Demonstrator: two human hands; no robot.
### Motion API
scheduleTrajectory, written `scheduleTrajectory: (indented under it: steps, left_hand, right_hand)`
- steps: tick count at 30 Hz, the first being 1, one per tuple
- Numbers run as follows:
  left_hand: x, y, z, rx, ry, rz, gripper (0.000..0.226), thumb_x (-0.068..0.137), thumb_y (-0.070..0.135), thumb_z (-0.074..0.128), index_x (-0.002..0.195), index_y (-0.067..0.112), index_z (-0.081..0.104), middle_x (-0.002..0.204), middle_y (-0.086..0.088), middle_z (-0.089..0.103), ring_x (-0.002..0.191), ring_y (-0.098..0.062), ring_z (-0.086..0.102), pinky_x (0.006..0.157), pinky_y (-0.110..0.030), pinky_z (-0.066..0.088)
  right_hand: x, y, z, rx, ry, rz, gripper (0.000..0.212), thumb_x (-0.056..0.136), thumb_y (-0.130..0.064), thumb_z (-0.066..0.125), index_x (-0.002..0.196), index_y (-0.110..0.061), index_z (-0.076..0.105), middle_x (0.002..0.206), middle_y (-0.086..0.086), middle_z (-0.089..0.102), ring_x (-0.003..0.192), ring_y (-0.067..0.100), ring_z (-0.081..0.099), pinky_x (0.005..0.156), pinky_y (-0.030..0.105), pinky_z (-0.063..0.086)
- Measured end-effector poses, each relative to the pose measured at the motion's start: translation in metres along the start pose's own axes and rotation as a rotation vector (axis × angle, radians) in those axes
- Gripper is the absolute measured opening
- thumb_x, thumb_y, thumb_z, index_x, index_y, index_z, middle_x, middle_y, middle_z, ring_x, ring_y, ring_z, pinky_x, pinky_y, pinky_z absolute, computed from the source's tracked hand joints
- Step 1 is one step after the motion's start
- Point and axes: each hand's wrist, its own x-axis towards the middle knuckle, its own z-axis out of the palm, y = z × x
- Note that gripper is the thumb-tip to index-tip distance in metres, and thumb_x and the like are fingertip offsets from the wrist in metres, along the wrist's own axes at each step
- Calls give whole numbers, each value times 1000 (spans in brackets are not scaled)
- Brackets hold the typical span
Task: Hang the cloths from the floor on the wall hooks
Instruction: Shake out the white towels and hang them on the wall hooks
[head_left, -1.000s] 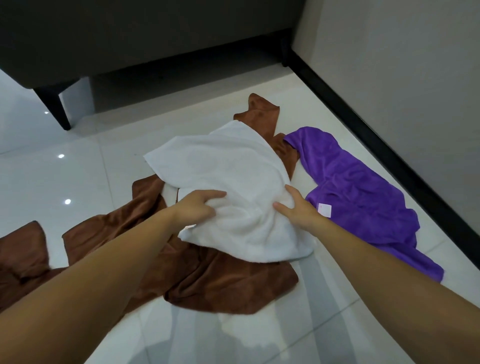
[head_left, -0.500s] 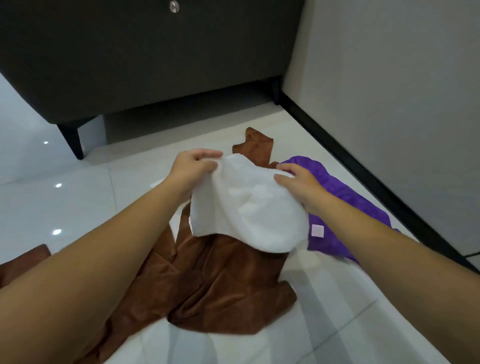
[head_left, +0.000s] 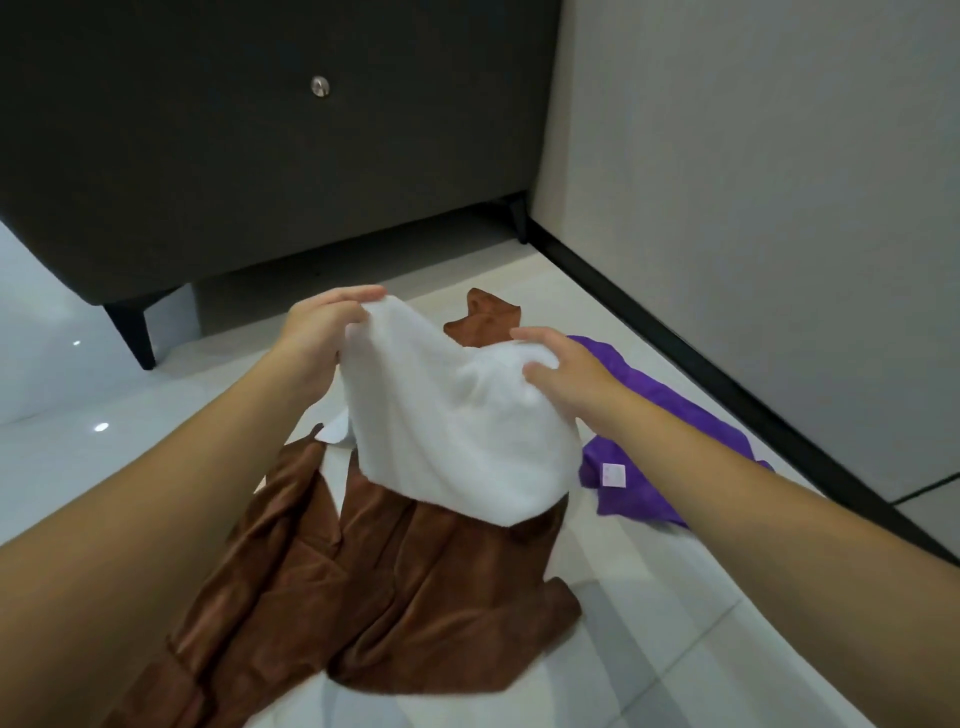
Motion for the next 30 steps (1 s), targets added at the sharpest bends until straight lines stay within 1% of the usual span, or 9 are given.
scheduleTrajectory:
  steps: [3, 7, 11, 13, 16, 20, 25, 27, 30]
  left_hand:
    - [-4, 5, -2, -41, 24, 0, 24, 89, 13, 59, 92, 29, 76, 116, 2, 64, 111, -20, 54, 90, -34, 46]
    - [-7, 8, -4, -25, -17, -1, 27, 91, 11, 59, 110, 26, 71, 111, 3, 63, 101, -16, 58, 73, -27, 48]
    - [-7, 11, -7, 4, -38, 21, 32, 90, 8, 57, 105, 33, 70, 115, 4, 60, 104, -18, 57, 79, -29, 50]
    - [-7, 14, -7, 18, -36, 51, 34, 90, 8, 56, 105, 35, 69, 113, 8, 58, 102, -16, 56, 77, -28, 49]
    - [-4, 21, -9, 20, 18, 92, 35, 90, 7, 56, 107, 35, 70, 110, 11, 55, 99, -14, 54, 78, -28, 49]
    - [0, 29, -25, 6, 101, 97, 35, 88, 8, 58, 106, 35, 71, 123, 3, 54, 106, -18, 53, 89, -34, 50]
    - [-3, 42, -36, 19, 146, 95, 28, 90, 9, 61, 109, 28, 69, 120, -2, 59, 100, -18, 57, 80, -31, 50]
    - [-5, 55, -38, 115, 82, 88, 27, 92, 12, 61, 116, 24, 66, 114, -1, 59, 95, -16, 58, 79, -33, 51]
    - [-14, 84, -48, 309, -247, 49, 34, 91, 10, 61, 121, 26, 63, 117, 0, 59, 102, -19, 60, 77, -32, 53]
  right_hand:
    - [-1, 2, -4, 81, 62, -10, 38, 92, -11, 57, 121, -36, 59, 125, -7, 53, 112, 16, 54, 94, 33, 52]
    - [0, 1, -13, 199, 137, 6, 31, 91, -15, 61, 117, -31, 63, 124, -2, 56, 108, 17, 57, 88, 31, 54]
    - [-2, -3, -21, 399, -41, 139, 29, 94, -10, 55, 113, -28, 68, 119, 6, 65, 102, 23, 66, 80, 34, 57]
    - [-2, -5, -24, 490, -106, 149, 32, 96, -4, 50, 110, -26, 70, 117, 9, 68, 100, 25, 68, 79, 36, 57]
    - [2, -10, -31, 523, -56, 58, 39, 95, 1, 44, 108, -26, 70, 119, 12, 66, 103, 27, 67, 84, 39, 56]
    - [5, -20, -41, 610, 20, -58, 37, 94, 0, 46, 108, -25, 70, 124, 15, 61, 103, 26, 63, 80, 34, 53]
    - [1, -38, -53, 595, 23, -191, 36, 93, 0, 56, 117, -24, 64, 123, 13, 62, 102, 21, 66, 81, 32, 54]
    - [-3, -51, -67, 566, -34, -227, 46, 92, 4, 57, 122, -30, 58, 118, 7, 64, 101, 19, 67, 83, 33, 55]
    - [-6, -66, -86, 463, -160, -239, 61, 89, 7, 60, 125, -41, 52, 115, 1, 66, 106, 19, 66, 88, 36, 56]
